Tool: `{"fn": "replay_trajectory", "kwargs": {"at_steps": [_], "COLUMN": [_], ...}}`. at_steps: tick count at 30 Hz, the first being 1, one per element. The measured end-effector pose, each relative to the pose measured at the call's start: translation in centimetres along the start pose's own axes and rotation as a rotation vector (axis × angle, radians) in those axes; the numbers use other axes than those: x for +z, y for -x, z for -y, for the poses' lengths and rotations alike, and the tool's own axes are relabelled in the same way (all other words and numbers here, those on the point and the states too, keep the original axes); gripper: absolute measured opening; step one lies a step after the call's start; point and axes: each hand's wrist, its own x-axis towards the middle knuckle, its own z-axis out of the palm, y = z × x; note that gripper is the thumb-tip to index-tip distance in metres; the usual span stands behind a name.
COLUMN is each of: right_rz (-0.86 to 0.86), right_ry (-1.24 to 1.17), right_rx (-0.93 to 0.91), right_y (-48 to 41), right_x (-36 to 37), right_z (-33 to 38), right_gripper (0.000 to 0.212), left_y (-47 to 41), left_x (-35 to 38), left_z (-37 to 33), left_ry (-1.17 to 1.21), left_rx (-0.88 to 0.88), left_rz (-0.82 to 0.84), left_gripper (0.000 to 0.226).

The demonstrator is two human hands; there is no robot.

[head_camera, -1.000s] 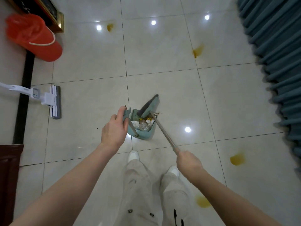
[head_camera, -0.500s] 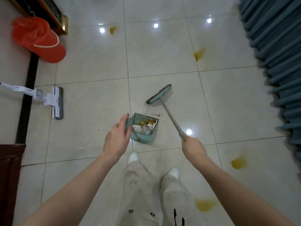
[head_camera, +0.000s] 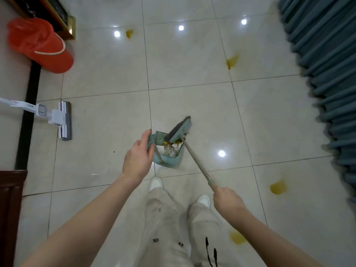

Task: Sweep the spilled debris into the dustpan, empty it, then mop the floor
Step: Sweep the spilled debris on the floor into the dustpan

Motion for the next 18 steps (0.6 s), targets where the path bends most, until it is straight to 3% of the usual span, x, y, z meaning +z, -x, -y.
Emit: {"fn": "replay_trajectory", "kwargs": {"at_steps": [6, 12, 18], "right_rz": [-0.175, -0.249, -0.207], "right_ry": [-0.071, -0.111, -0.185], "right_rx": [0.028, 0.078, 0.177], "right_y": [-1.4, -2.7, -4.7], "right_x": [-4.5, -5.8, -4.9], "right_z": [-3.7, -5.9, -5.4], "right_gripper": [0.032, 0.03, 0.03], "left_y": [0.7, 4.3, 6.5], "left_x": [0.4, 1.9, 3.2], "left_z": [-0.8, -2.1, -2.9], "left_ry": [-0.023, -0.022, -0.021], "left_rx": [0.007, -0.006, -0.013], "left_rz": [-0.003, -0.031, -0.056], "left_gripper": [0.039, 0.04, 0.041]}}
